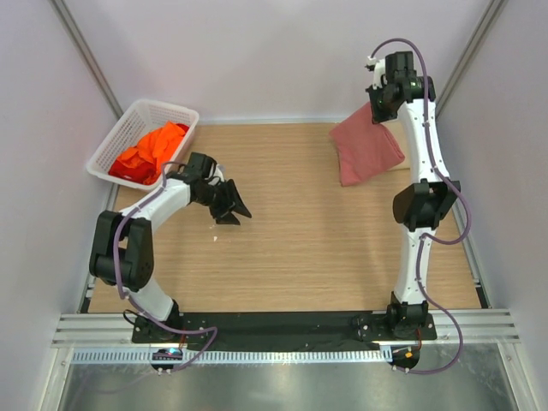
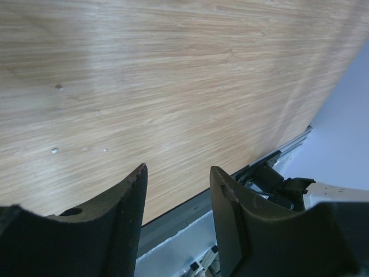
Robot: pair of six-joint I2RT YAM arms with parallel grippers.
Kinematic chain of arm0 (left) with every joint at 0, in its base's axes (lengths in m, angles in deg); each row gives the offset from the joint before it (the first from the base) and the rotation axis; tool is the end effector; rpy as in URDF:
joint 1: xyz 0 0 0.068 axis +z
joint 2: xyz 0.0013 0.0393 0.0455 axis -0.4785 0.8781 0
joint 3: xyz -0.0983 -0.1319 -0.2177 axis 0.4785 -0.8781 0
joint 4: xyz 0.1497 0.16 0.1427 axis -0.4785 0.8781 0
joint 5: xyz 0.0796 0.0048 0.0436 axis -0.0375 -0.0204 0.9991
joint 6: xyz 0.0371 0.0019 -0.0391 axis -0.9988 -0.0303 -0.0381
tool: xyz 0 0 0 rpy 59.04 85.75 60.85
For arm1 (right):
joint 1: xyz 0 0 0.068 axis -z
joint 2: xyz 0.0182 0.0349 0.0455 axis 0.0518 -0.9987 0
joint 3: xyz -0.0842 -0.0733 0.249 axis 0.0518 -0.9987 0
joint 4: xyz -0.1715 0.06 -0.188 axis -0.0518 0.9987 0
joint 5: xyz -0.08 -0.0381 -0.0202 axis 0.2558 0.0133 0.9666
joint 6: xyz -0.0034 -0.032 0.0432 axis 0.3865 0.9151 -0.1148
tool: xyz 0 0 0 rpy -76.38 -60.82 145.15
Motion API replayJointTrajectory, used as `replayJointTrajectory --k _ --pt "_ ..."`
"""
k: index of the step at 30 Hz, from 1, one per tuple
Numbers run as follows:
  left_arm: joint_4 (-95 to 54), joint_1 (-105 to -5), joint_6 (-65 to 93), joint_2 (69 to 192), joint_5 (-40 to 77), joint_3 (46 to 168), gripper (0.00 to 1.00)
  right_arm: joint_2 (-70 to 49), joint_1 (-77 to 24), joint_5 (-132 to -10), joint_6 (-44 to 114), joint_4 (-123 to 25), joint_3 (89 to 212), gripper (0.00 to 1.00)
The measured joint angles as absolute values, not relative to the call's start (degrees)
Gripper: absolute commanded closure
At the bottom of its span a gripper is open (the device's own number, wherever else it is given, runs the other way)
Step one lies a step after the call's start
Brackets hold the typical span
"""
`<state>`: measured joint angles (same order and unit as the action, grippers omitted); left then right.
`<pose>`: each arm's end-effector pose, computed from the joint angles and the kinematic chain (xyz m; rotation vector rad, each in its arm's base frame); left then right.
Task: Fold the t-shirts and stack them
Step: Neatly place the folded tshirt to the corner
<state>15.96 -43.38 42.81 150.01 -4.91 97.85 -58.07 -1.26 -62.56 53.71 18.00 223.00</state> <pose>0.3083 -0.1007 0.2050 -0.4585 2.8212 -1.0033 0.4683 0.0341 0.3763 -0.3314 2.3855 -0.0787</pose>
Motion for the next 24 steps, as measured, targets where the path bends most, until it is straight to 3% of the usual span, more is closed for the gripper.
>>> replayJointTrajectory --k 24 --pt "18.12 -45.89 42.83 156.22 -5.39 107.30 0.52 -57.70 5.03 -65.65 55.20 13.96 224.46 0.98"
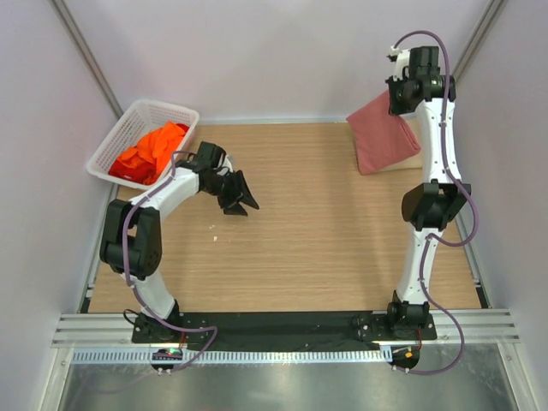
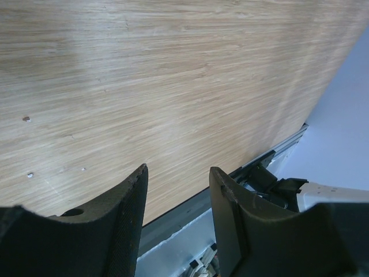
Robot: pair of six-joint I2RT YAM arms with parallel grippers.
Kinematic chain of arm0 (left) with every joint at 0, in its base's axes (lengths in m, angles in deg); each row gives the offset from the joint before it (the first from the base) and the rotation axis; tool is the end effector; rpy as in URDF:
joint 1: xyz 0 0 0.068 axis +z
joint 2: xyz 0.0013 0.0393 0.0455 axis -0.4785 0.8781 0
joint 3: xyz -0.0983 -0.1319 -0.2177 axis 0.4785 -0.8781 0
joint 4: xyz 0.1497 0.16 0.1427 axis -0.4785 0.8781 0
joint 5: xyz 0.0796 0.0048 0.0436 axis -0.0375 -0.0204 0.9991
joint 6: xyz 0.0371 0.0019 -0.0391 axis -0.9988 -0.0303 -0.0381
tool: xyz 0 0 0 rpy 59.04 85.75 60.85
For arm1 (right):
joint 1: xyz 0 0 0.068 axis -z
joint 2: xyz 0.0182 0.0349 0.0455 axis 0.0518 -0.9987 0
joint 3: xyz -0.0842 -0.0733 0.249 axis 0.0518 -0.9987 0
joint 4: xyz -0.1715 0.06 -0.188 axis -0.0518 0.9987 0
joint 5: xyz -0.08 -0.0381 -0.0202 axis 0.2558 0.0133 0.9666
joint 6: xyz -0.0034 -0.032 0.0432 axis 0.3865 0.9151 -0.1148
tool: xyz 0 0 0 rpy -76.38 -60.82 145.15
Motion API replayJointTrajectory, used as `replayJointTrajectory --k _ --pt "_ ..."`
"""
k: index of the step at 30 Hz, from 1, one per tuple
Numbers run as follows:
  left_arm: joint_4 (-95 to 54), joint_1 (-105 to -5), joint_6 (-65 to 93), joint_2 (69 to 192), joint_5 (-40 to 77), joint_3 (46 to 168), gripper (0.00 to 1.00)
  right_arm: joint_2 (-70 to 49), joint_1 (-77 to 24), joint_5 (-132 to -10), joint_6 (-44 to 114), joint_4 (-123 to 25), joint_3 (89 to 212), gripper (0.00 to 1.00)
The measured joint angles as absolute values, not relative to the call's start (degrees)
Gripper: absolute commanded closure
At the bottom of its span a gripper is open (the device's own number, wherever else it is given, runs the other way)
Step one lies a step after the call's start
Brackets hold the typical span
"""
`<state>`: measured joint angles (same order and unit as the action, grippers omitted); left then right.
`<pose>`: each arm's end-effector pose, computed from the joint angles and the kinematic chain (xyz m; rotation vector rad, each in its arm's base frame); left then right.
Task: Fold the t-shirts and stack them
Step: Neatly place the folded tshirt to the corner
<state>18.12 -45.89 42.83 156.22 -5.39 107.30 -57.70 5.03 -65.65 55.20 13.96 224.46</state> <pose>0.3360 -0.1245 0.2159 -0.3855 2.8258 -1.0292 0.4713 -0.0156 0.3920 -0.2479 2.2923 -0.0921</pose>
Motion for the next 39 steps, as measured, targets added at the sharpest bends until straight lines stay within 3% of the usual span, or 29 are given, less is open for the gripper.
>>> replayJointTrajectory --k 24,39 --pt "18.98 -46.78 43.07 160.52 -6.88 110.99 0.52 -55.91 7.88 -67.20 55.22 12.87 224.44 0.98" --pt "20.20 -47.13 43.25 164.72 -7.32 113.68 0.52 -62.51 10.67 -68.86 55.24 8.08 224.83 0.98"
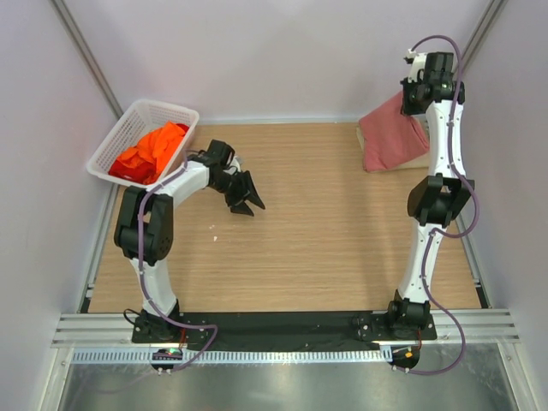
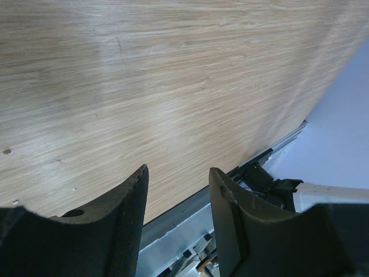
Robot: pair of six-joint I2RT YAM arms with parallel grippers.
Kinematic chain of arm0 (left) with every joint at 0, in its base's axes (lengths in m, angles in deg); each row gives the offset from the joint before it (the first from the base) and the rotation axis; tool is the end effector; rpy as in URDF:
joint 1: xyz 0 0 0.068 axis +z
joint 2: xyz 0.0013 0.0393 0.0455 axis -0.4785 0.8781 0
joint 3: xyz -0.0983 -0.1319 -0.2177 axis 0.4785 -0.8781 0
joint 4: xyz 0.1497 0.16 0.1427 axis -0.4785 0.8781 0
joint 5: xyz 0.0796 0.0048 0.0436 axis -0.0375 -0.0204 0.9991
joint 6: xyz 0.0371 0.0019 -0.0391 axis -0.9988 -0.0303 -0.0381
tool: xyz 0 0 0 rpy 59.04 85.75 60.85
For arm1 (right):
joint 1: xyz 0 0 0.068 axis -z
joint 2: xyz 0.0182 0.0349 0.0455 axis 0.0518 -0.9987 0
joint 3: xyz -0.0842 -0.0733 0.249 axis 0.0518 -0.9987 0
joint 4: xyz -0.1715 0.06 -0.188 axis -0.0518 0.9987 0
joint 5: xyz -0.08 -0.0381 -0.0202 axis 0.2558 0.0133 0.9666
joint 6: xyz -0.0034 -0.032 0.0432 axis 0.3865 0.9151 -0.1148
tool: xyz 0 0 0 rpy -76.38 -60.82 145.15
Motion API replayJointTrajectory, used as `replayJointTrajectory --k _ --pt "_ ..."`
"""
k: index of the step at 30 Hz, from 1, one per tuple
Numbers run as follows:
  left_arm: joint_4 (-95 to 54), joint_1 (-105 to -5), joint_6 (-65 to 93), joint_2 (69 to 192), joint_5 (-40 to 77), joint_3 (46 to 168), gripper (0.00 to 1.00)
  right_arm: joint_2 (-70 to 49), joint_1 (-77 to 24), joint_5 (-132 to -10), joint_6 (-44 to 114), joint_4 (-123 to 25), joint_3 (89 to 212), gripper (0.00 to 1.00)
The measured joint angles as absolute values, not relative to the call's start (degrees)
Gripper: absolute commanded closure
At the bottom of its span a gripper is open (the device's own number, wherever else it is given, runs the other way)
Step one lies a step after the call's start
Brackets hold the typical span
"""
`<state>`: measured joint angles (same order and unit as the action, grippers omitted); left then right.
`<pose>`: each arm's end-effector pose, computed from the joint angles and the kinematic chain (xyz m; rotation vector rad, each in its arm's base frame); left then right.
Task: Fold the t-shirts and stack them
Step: Neatly place the folded tshirt to the corner
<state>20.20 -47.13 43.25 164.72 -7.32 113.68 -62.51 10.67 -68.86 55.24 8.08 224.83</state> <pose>0.3595 -0.1416 0.1944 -0.3983 2.9105 -1.0544 0.4966 -0.0637 0.3633 -0.1639 2.2710 -0.0844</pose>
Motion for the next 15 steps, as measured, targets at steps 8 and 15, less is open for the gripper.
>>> replayJointTrajectory --k 8,15 --pt "21.55 -47.70 43.68 166.31 -7.49 114.73 0.52 -65.02 12.57 -69.91 55.24 4.04 225.86 0.98" --pt "22.95 -48.38 43.79 167.93 -7.47 116.74 0.53 -68.74 14.39 -70.39 55.46 -0.22 225.90 0.99"
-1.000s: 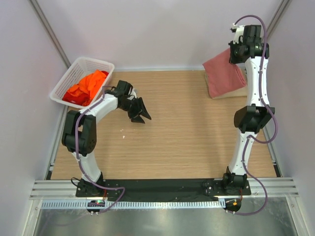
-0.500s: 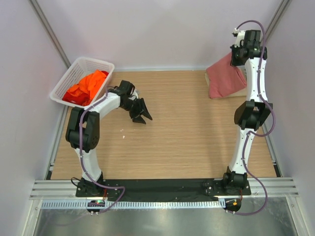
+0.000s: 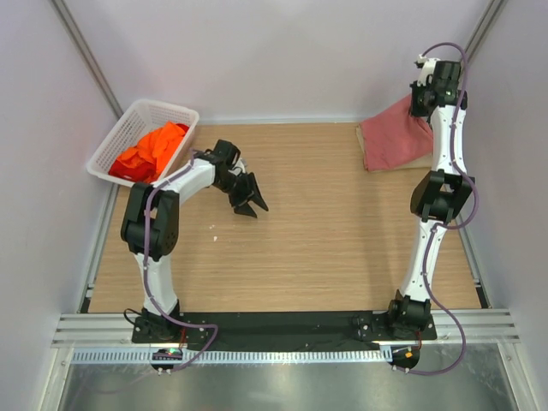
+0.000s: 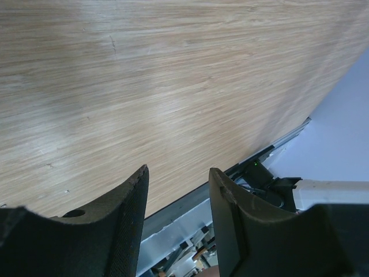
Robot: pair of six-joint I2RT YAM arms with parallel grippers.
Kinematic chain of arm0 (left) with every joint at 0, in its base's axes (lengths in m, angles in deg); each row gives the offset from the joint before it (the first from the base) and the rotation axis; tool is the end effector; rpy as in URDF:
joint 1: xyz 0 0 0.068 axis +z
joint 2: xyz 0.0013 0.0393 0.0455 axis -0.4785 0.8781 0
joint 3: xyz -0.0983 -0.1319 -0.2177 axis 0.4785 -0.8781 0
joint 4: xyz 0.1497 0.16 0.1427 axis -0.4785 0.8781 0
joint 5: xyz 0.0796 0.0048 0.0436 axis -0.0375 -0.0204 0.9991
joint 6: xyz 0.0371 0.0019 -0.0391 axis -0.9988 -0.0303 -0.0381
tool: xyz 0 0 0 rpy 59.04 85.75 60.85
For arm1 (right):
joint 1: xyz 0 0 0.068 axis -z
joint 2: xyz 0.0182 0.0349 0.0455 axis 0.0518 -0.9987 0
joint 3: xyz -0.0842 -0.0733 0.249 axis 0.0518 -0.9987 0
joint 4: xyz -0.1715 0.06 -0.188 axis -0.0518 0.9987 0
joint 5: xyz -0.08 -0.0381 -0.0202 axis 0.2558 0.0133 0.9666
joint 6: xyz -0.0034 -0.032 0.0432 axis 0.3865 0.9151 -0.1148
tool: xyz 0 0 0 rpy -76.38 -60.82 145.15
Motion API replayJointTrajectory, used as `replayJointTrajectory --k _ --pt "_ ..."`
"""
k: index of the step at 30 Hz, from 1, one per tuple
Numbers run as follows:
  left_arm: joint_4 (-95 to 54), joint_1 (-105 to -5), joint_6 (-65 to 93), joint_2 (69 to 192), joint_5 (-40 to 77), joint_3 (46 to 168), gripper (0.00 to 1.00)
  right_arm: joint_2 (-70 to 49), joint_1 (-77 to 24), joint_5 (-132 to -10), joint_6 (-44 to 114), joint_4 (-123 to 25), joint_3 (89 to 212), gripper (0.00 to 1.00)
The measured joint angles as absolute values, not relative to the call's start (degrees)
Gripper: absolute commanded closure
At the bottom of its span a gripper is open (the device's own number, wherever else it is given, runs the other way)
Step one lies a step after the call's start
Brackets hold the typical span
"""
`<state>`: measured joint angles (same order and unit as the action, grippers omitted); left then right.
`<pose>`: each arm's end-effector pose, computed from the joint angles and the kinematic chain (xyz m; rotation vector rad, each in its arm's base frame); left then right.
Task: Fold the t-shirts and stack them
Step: Neatly place the folded tshirt to the corner
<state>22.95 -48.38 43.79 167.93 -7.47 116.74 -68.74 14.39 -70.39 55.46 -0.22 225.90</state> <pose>0.3645 -0.1524 0.1868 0.4026 -2.9082 1.0193 0.5251 -0.1017 0.3273 -0.1104 2.2182 -0.1046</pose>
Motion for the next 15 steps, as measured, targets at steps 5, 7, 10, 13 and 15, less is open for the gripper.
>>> replayJointTrajectory --k 5,7,10,13,15 --pt "24.09 -49.36 43.92 168.91 -7.43 117.81 0.53 -71.97 15.59 -70.43 55.48 -3.96 225.90 0.98" --pt "24.57 -49.91 44.01 169.42 -7.41 118.44 0.53 -73.15 15.98 -70.41 55.63 -5.32 225.90 0.99" --pt "25.45 -50.85 44.10 170.12 -7.25 119.58 0.53 -75.36 16.64 -70.26 56.09 -7.68 225.90 0.98" --pt "26.28 -51.75 44.10 170.44 -7.01 120.45 0.53 -77.57 17.16 -69.73 56.49 -9.69 225.95 0.73" --pt "26.74 -52.36 44.16 170.44 -6.73 120.56 0.53 -79.23 17.56 -68.79 56.22 -11.04 226.41 0.47"
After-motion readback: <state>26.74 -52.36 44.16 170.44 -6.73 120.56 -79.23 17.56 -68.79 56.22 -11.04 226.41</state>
